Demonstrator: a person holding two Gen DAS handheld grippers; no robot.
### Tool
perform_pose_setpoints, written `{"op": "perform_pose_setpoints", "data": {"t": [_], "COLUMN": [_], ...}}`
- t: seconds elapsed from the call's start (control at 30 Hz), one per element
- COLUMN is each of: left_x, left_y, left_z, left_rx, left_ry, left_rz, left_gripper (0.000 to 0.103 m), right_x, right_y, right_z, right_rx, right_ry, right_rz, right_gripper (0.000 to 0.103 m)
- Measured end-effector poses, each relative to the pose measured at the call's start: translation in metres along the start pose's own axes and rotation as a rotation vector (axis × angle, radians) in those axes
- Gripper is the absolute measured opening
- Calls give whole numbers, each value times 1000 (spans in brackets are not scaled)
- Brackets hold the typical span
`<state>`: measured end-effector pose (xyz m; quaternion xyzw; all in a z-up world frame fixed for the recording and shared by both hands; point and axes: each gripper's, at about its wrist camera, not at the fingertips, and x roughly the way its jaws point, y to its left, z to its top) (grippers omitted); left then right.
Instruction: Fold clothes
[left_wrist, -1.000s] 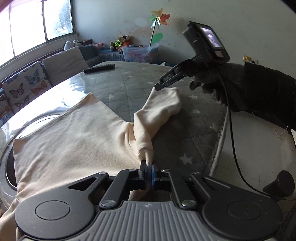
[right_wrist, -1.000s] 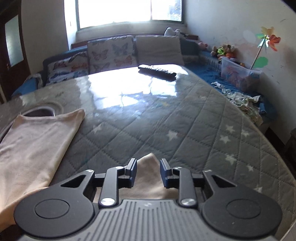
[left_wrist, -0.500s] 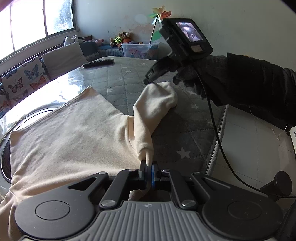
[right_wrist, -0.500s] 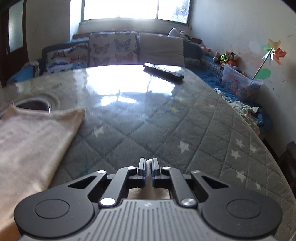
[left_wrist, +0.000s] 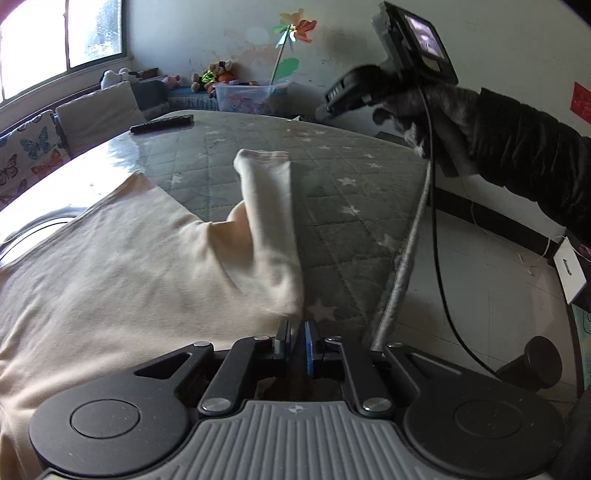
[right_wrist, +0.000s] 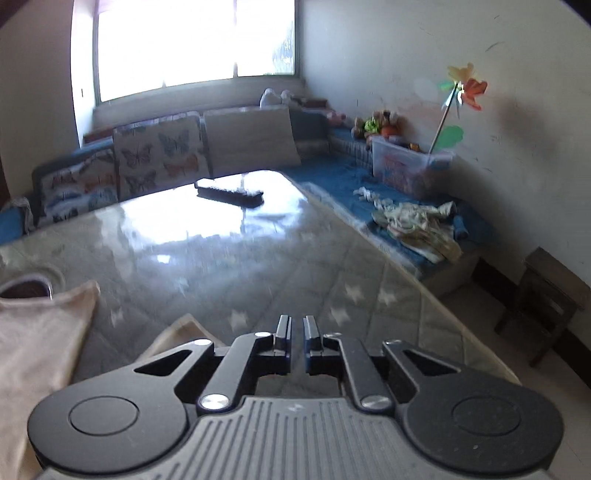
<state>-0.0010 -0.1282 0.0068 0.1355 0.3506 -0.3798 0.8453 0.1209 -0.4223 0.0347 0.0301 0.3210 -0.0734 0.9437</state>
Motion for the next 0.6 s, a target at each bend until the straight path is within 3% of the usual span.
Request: {"op": "perform_pose_setpoints", "data": {"t": [0.17,0.27,0.47,0.6], "left_x": [-17,-34,-67,-82], "left_y": [5,14,45,63], "left_z": [-3,-8,-30,-46], "left_rx": [-18,-44,-139,-202], "left_ry": [-24,-42,-40,-31], "left_rz": [35,96,221,269], "left_gripper": [21,28,28,28], "right_x": [-2,11,38,23], "right_y": [33,60,78,69], "right_z": [-14,-17,-31,-41], "right_rx": [-66,-115,-148,-197], "right_ry": [26,48,106,136], "right_rz": [130,176,126,13], "right_gripper": [11,21,22,28]}}
